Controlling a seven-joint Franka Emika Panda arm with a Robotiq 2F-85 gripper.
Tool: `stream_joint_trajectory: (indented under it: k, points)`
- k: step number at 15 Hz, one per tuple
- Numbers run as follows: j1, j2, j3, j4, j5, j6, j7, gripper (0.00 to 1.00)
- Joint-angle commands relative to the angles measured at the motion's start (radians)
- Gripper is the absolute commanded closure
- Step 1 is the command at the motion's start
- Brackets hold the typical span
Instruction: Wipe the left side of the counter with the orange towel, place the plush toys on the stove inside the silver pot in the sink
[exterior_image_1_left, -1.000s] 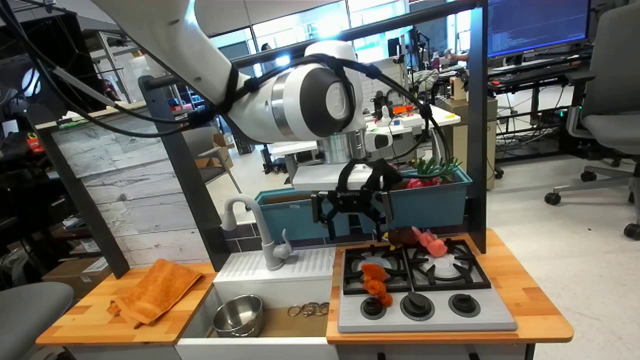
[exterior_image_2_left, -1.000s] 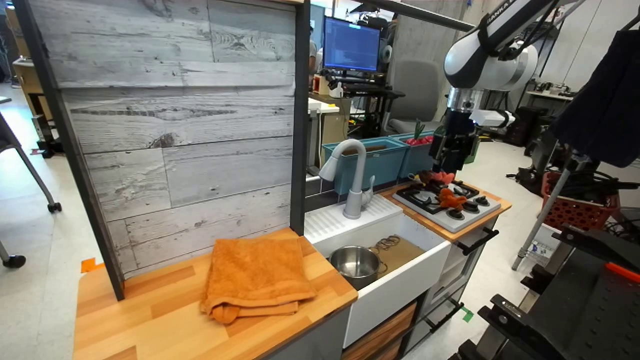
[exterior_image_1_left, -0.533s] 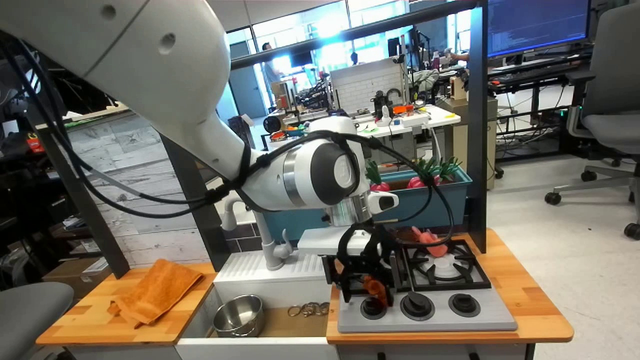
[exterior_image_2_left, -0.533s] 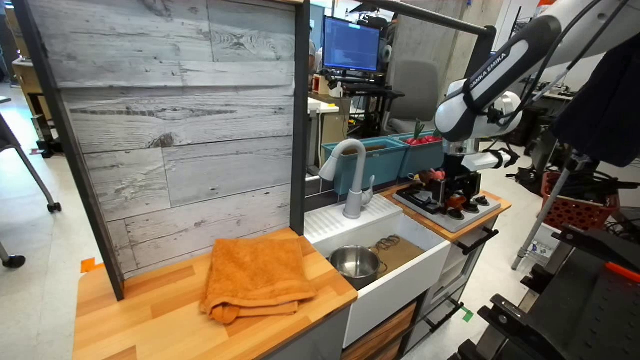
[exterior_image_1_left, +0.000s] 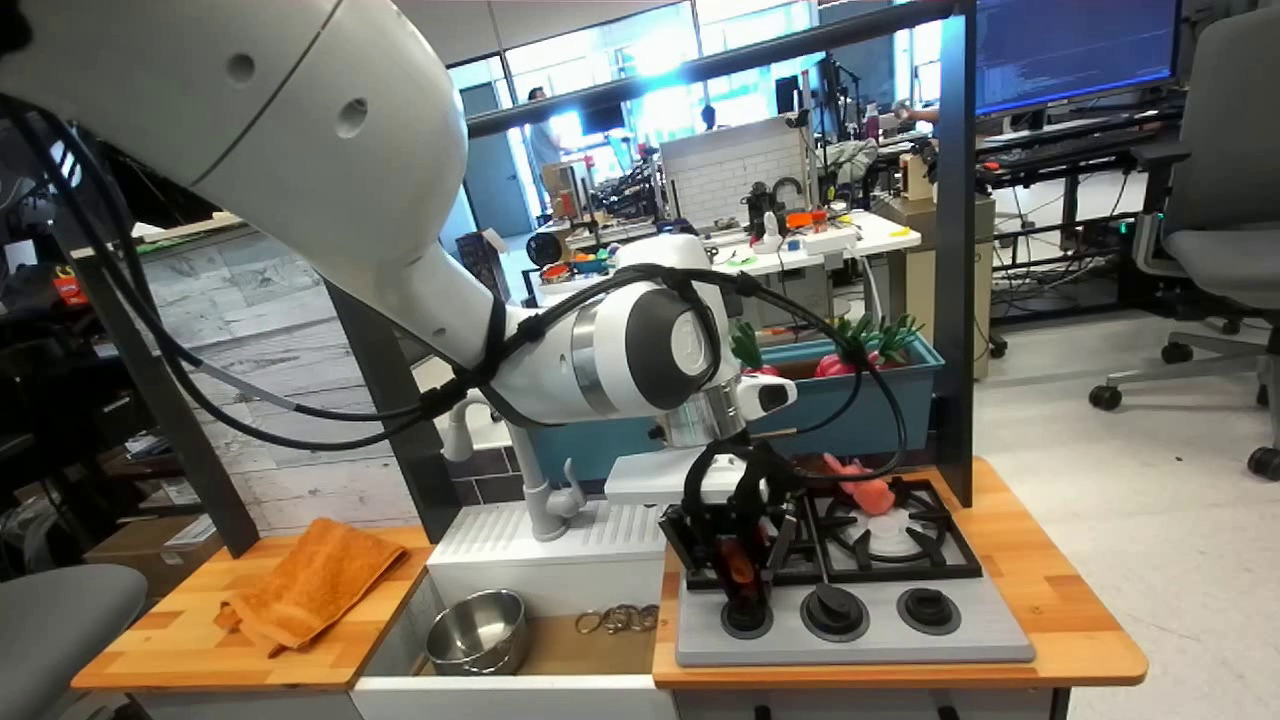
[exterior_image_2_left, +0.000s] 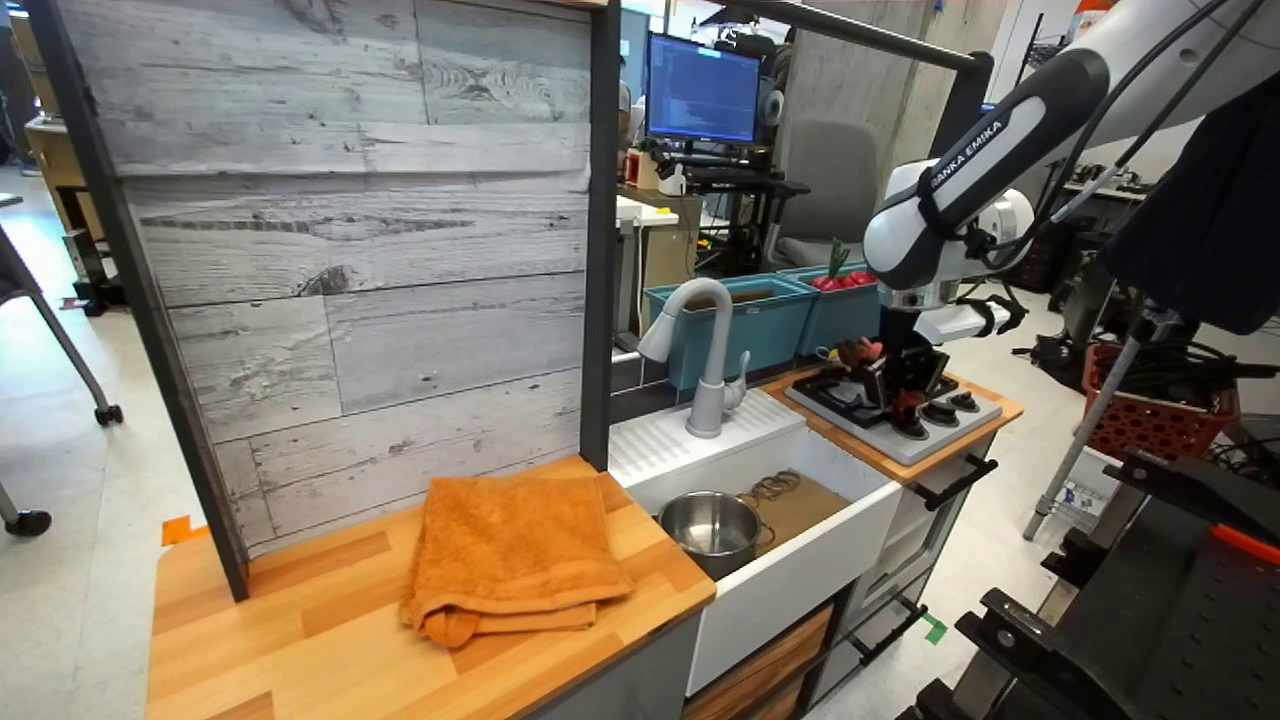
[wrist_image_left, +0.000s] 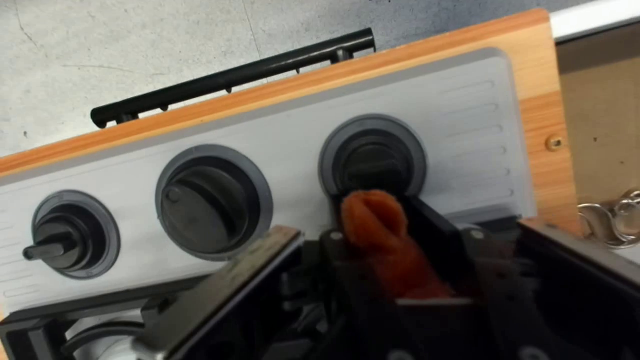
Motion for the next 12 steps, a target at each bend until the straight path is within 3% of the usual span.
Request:
stream_joint_trajectory:
  k: [1,8,12]
  points:
    - [0.017,-0.027,-0.021,-0.062,-0.03,0.085,-0.014,0.97]
    - [0.072,-0.204,-0.049,-0.394,-0.108,0.326,-0.082,0.98]
    - [0.085,-0.335,-0.044,-0.569,-0.168,0.344,-0.126,0.98]
